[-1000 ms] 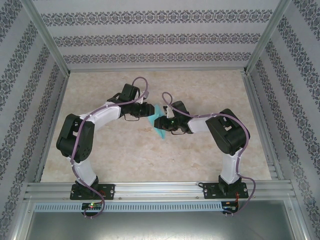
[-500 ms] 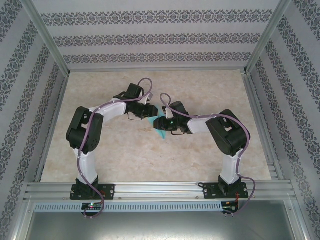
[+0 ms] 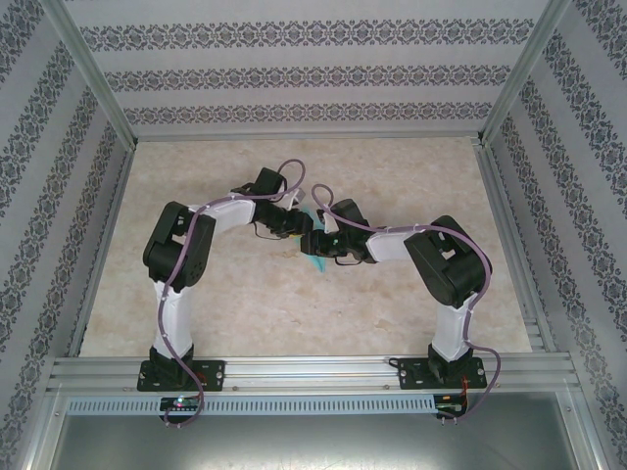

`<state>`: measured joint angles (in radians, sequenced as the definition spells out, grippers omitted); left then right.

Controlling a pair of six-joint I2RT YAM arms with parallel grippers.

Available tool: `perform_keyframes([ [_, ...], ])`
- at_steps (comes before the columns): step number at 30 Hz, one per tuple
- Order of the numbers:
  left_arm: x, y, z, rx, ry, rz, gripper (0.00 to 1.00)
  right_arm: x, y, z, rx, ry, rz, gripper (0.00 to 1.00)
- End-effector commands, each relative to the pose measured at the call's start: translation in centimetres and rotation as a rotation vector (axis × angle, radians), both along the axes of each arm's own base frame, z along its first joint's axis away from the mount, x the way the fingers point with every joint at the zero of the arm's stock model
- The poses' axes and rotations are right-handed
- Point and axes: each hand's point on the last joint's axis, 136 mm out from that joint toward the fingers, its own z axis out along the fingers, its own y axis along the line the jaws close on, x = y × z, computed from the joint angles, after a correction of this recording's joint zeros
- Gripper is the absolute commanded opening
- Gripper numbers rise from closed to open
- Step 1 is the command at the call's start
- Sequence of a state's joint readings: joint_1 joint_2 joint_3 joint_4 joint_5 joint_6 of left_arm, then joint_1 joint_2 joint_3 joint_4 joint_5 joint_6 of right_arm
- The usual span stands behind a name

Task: Fold a paper plane with a square sheet of paper (pick it up from the middle)

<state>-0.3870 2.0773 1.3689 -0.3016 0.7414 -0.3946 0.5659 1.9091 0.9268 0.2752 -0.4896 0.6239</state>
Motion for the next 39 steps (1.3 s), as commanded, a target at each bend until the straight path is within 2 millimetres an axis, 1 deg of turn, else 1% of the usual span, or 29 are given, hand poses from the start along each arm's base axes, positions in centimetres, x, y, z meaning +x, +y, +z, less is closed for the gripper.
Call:
perform_keyframes([
  [1, -0.6, -0.7, -0.2, -0.001, 0.001, -0.059, 0.37, -1.5, -1.1, -2.0, -0.085, 0.058, -0.007, 0.41],
  [9, -0.8, 0.3, -1.5, 0.066, 0.005, -0.066, 0.30, -1.5, -1.4, -2.0, -0.092, 0.054, -0.013, 0.41],
  [13, -0.6, 0.8, -1.9, 0.092, 0.001, -0.060, 0.29, -1.5, -1.5, -1.9, -0.092, 0.053, -0.015, 0.41],
  [15, -0.6, 0.9, -2.2, 0.103, 0.006, -0.062, 0.26, -1.4, -1.5, -1.8, -0.089, 0.050, -0.016, 0.41],
  [17, -0.5, 1.5, -2.7, 0.133, 0.010, -0.052, 0.26, -1.4, -1.5, -1.6, -0.087, 0.048, -0.013, 0.41],
  [21, -0.2, 1.9, -2.7, 0.133, 0.010, -0.028, 0.23, -1.4, -1.5, -1.5, -0.086, 0.048, -0.014, 0.41],
  [26, -0.4, 1.1, -1.9, 0.070, 0.010, -0.043, 0.23, -1.4, -1.5, -1.4, -0.086, 0.047, -0.013, 0.41],
  [34, -0.5, 1.9, -2.9, 0.129, 0.019, -0.043, 0.17, -1.3, -1.3, -0.9, -0.081, 0.038, -0.006, 0.41],
  [37, -0.6, 2.2, -3.4, 0.153, 0.024, -0.044, 0.14, -1.2, -1.3, -0.5, -0.078, 0.030, -0.005, 0.41],
  [39, -0.7, 2.4, -3.6, 0.163, 0.027, -0.045, 0.13, -1.2, -1.2, 0.0, -0.078, 0.020, -0.001, 0.41],
])
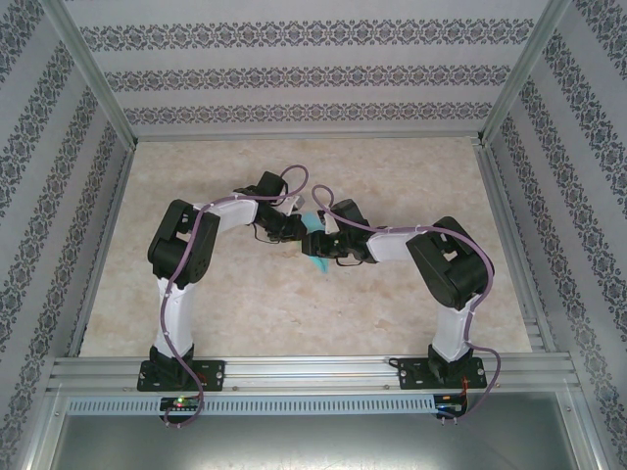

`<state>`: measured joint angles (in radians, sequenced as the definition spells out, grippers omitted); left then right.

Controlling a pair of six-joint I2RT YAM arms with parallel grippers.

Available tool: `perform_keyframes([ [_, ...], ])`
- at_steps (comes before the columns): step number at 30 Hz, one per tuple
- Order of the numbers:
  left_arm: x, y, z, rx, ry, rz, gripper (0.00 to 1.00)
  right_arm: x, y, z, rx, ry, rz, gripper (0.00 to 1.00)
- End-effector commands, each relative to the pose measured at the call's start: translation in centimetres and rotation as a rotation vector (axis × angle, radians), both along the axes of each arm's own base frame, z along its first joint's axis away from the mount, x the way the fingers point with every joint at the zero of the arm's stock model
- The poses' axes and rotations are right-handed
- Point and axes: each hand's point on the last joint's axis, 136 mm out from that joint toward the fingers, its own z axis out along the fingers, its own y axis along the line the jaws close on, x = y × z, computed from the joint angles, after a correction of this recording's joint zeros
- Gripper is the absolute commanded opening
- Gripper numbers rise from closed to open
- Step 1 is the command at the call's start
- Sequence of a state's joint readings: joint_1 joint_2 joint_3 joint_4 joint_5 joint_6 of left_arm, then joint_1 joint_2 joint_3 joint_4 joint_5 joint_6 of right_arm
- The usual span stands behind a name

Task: Fold a paper plane with a square sheet of paper (pick it up from the middle)

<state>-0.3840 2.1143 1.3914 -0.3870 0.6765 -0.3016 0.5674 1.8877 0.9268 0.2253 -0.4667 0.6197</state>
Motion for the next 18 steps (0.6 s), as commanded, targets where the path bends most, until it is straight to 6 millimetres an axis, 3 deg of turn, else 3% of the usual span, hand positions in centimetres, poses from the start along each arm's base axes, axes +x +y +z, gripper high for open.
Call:
perform_keyframes([
  [1, -0.3, 1.1, -1.5, 0.070, 0.021, -0.007, 0.13, -0.9, -0.7, 0.2, -0.047, 0.004, 0.013, 0.41],
  [9, -0.6, 1.5, -2.2, 0.090, 0.029, -0.008, 0.13, -1.9, -0.4, 1.5, -0.036, -0.007, 0.033, 0.41],
  [18, -0.8, 1.6, -2.6, 0.094, 0.034, -0.008, 0.14, -3.7, -0.1, 0.9, -0.042, 0.026, 0.054, 0.41],
])
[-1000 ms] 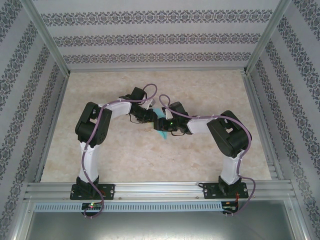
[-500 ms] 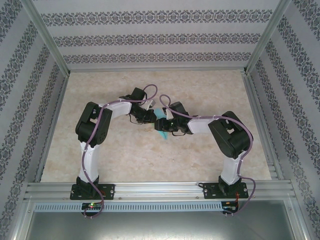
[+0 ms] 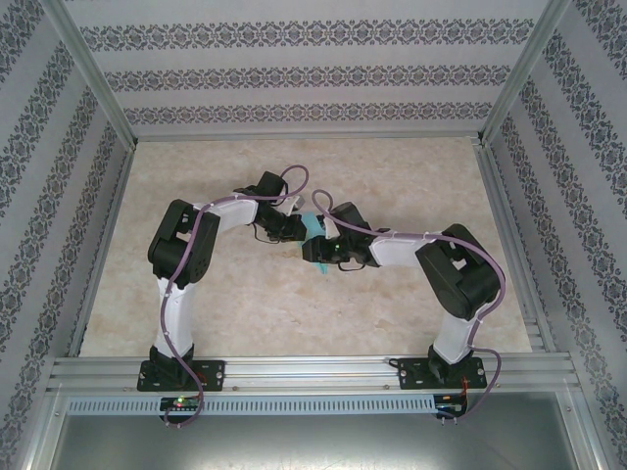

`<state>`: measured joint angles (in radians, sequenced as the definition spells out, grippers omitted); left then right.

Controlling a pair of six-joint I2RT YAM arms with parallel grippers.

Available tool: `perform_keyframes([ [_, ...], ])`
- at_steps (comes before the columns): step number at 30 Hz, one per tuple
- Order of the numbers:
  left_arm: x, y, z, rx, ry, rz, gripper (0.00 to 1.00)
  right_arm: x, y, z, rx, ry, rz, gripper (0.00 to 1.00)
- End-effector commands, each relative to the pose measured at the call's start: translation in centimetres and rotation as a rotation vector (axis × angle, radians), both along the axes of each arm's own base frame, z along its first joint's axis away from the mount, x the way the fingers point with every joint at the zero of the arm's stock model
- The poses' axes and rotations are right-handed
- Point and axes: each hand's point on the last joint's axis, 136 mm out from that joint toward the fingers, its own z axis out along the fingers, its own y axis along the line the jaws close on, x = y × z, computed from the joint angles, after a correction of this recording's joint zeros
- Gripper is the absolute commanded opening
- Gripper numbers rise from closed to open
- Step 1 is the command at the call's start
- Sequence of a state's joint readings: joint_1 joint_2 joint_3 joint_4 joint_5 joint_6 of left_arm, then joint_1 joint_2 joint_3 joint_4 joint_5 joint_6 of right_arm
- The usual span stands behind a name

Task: Fold a paper plane with a square sheet of paper (pick it up from the middle)

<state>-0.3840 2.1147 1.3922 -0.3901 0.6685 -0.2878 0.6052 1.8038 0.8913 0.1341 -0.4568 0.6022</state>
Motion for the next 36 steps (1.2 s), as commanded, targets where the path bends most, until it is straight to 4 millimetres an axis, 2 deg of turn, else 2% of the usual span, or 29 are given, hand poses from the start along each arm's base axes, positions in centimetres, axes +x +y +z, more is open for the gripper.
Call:
perform_keyframes([
  [1, -0.8, 1.5, -2.5, 0.086, 0.044, 0.001, 0.14, -1.1, -0.1, 0.0, -0.008, 0.008, 0.013, 0.41],
  [22, -1.1, 1.6, -3.3, 0.090, 0.062, 0.003, 0.14, -2.3, 0.6, -1.2, -0.008, 0.032, 0.026, 0.41],
  [28, -1.3, 1.6, -3.6, 0.090, 0.069, 0.001, 0.13, -2.5, 0.6, -1.9, -0.019, 0.049, 0.029, 0.41],
  [36, -1.1, 1.7, -3.6, 0.090, 0.068, 0.003, 0.14, -3.8, 0.3, -3.1, -0.069, 0.066, 0.056, 0.41],
])
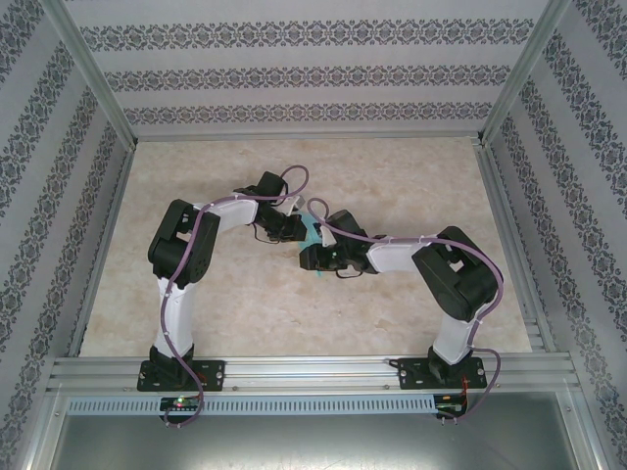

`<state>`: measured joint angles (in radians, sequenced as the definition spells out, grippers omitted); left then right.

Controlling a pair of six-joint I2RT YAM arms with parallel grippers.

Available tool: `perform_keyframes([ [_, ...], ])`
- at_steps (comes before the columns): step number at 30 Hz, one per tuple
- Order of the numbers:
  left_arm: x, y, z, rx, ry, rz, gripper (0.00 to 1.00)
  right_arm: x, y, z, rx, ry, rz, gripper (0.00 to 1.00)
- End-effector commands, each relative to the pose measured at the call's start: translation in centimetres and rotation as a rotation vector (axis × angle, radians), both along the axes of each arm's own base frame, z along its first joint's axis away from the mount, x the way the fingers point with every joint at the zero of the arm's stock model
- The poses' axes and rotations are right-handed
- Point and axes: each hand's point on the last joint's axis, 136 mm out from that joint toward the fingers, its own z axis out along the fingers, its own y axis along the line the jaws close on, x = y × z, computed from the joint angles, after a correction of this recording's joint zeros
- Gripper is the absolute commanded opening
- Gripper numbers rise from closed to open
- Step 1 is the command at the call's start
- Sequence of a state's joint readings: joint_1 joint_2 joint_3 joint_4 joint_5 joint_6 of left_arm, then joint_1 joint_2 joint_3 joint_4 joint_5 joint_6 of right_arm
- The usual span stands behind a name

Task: Fold a paper plane with a square sheet of paper (pick it up from the middle)

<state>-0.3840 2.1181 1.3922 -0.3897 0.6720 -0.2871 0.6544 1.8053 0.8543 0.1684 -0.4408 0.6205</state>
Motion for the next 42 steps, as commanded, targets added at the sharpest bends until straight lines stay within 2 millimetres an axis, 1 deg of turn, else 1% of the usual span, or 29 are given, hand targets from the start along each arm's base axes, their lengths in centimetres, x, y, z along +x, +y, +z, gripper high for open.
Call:
perform_keyframes([
  [1, -1.1, 1.8, -3.6, 0.092, 0.066, 0.005, 0.14, -2.2, -0.8, -2.5, -0.073, 0.060, 0.029, 0.41],
  [10, -0.9, 1.9, -3.5, 0.093, 0.065, 0.007, 0.14, -4.1, -1.6, -3.6, -0.120, 0.081, 0.055, 0.41],
  [27, -0.9, 2.1, -3.7, 0.101, 0.071, 0.010, 0.14, -7.1, -2.2, -4.0, -0.129, 0.109, 0.074, 0.41],
  [35, -0.9, 2.2, -3.9, 0.104, 0.076, 0.009, 0.14, -7.8, -2.4, -3.9, -0.105, 0.122, 0.062, 0.41],
  [42, -1.0, 2.2, -4.0, 0.105, 0.080, 0.007, 0.14, -8.1, -2.3, -3.3, -0.083, 0.123, 0.061, 0.42],
])
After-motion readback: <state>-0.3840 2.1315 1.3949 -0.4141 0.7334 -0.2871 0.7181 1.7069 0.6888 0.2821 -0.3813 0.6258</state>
